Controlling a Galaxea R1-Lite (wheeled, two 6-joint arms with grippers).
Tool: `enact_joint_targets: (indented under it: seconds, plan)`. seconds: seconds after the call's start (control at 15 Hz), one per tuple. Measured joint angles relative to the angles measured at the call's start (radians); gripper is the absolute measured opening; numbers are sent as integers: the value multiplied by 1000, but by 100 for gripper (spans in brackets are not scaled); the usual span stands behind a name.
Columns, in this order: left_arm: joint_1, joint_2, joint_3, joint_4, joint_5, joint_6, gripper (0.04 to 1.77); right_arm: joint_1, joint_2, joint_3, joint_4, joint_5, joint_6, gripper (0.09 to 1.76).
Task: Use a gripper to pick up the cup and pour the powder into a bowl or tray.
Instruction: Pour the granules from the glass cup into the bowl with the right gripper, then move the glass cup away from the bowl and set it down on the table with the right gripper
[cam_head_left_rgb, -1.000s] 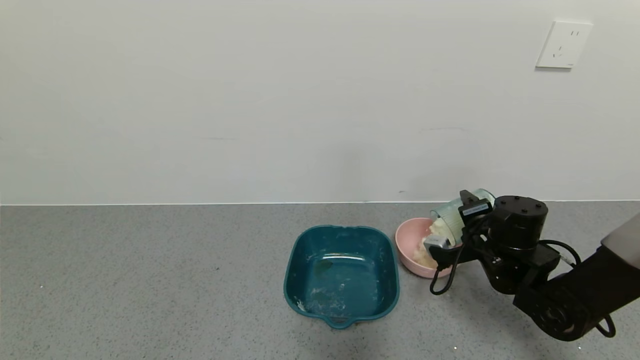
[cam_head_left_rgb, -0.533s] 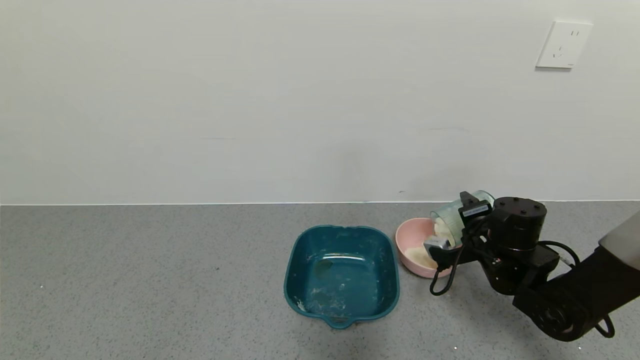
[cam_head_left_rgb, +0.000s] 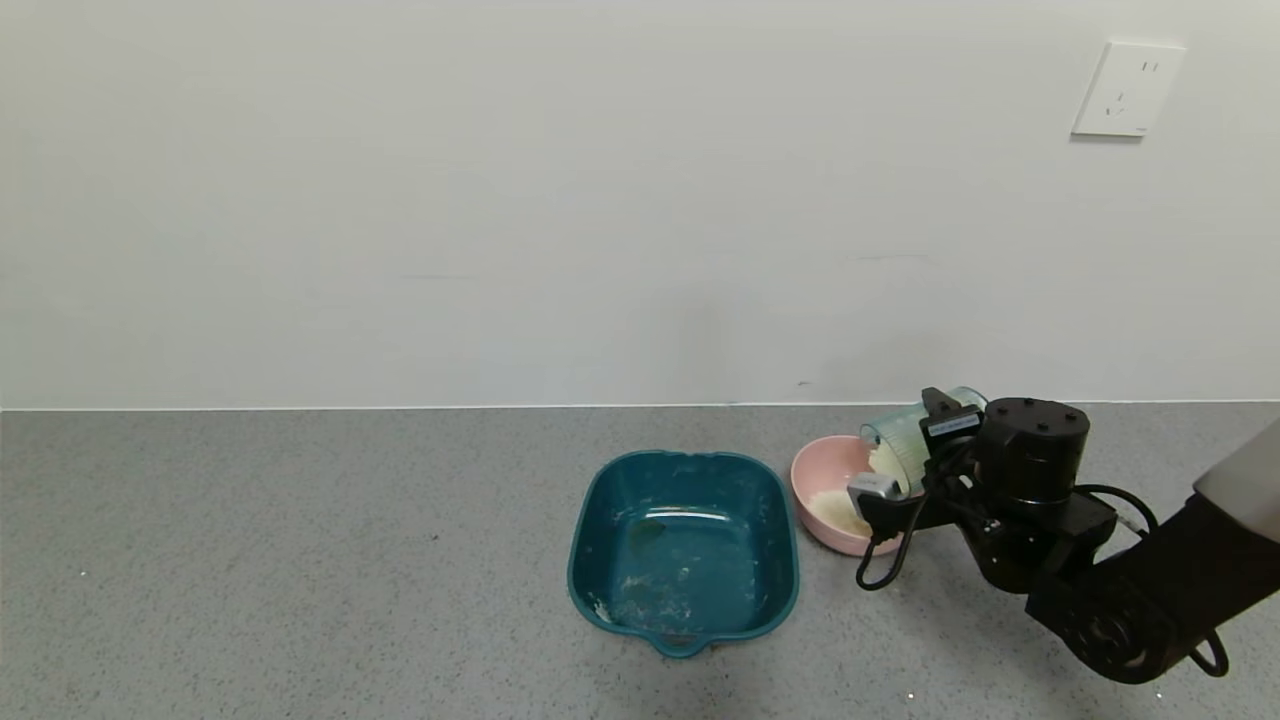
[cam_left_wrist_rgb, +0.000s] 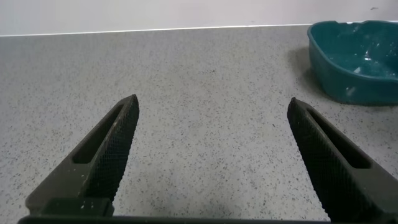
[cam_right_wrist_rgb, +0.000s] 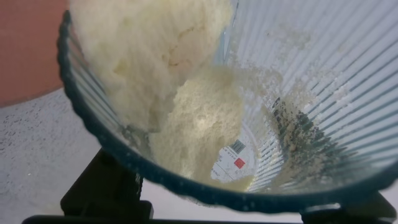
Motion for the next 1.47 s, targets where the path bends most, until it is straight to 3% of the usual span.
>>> enact_joint_targets:
  seconds: [0.6, 1.13, 1.47]
  plan:
    - [0, 0, 0, 0, 0, 0, 172, -14, -35, 80, -9, 0, 277, 133]
    - [0, 0, 0, 0, 0, 0, 172, -29, -79, 147, -11, -3, 744, 133]
    - [0, 0, 0, 0, 0, 0, 172, -86, -99, 146, -15, 7, 1021, 133]
